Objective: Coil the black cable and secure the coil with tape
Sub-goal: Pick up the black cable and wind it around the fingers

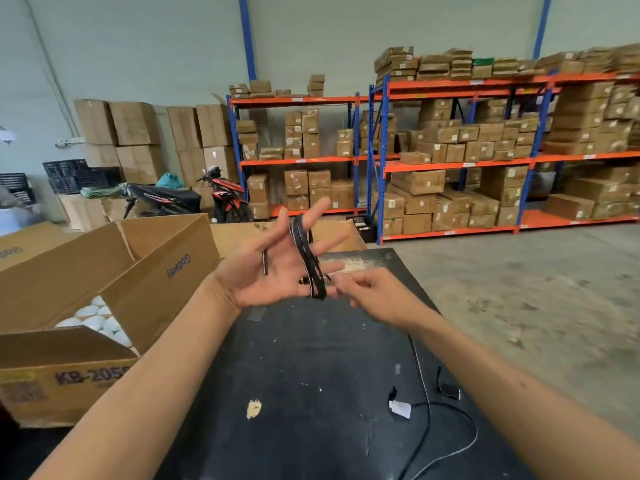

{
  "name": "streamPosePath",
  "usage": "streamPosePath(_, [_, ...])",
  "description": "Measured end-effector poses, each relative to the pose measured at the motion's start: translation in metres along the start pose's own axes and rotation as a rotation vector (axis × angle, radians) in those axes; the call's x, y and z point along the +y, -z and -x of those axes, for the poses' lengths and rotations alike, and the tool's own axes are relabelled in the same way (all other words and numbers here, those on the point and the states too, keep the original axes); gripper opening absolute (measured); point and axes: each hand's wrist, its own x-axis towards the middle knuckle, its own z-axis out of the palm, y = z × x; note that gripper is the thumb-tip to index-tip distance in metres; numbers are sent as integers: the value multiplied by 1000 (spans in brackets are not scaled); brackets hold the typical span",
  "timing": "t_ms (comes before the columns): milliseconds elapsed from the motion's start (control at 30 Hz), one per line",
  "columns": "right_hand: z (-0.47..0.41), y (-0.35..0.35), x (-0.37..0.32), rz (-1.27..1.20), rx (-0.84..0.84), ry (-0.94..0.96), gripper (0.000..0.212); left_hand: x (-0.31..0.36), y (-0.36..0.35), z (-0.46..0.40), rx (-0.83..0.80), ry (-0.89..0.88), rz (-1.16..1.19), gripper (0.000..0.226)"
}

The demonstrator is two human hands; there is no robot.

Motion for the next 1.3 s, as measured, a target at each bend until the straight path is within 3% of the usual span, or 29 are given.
streamPosePath(133, [37, -33, 4, -21, -114, 20, 42, 24, 30, 2, 412, -221, -34, 49])
streamPosePath(267, [46, -13, -14, -52, -160, 13, 28, 10, 65, 10, 572, -76, -170, 48])
streamPosePath(400, [24, 36, -43, -61, -40, 22, 31, -30, 78, 14, 525, 211, -349, 55])
streamPosePath(567, [-22, 77, -58, -12, 194, 82, 24, -63, 41, 2, 155, 481, -265, 57])
streamPosePath(633, [-35, 77, -49, 34, 233, 103, 23, -63, 24, -2, 9, 473, -207, 57])
streamPosePath(733, [-38, 55, -22, 33, 156, 59, 17, -43, 0, -3, -87, 287, -60, 60])
streamPosePath(833, [-17, 8, -5, -38, 23, 39, 33, -16, -6, -4, 8, 55, -6, 59])
streamPosePath(1000, [23, -31, -10, -125, -104, 9, 34, 8, 27, 4, 461, -176, -14, 55])
streamPosePath(1167, [29, 11, -43, -54, -83, 28, 32, -10, 63, 22, 609, 42, -171, 52])
streamPosePath(1300, [4, 51, -65, -138, 1, 40, 30, -45, 55, 20, 411, 328, -240, 53])
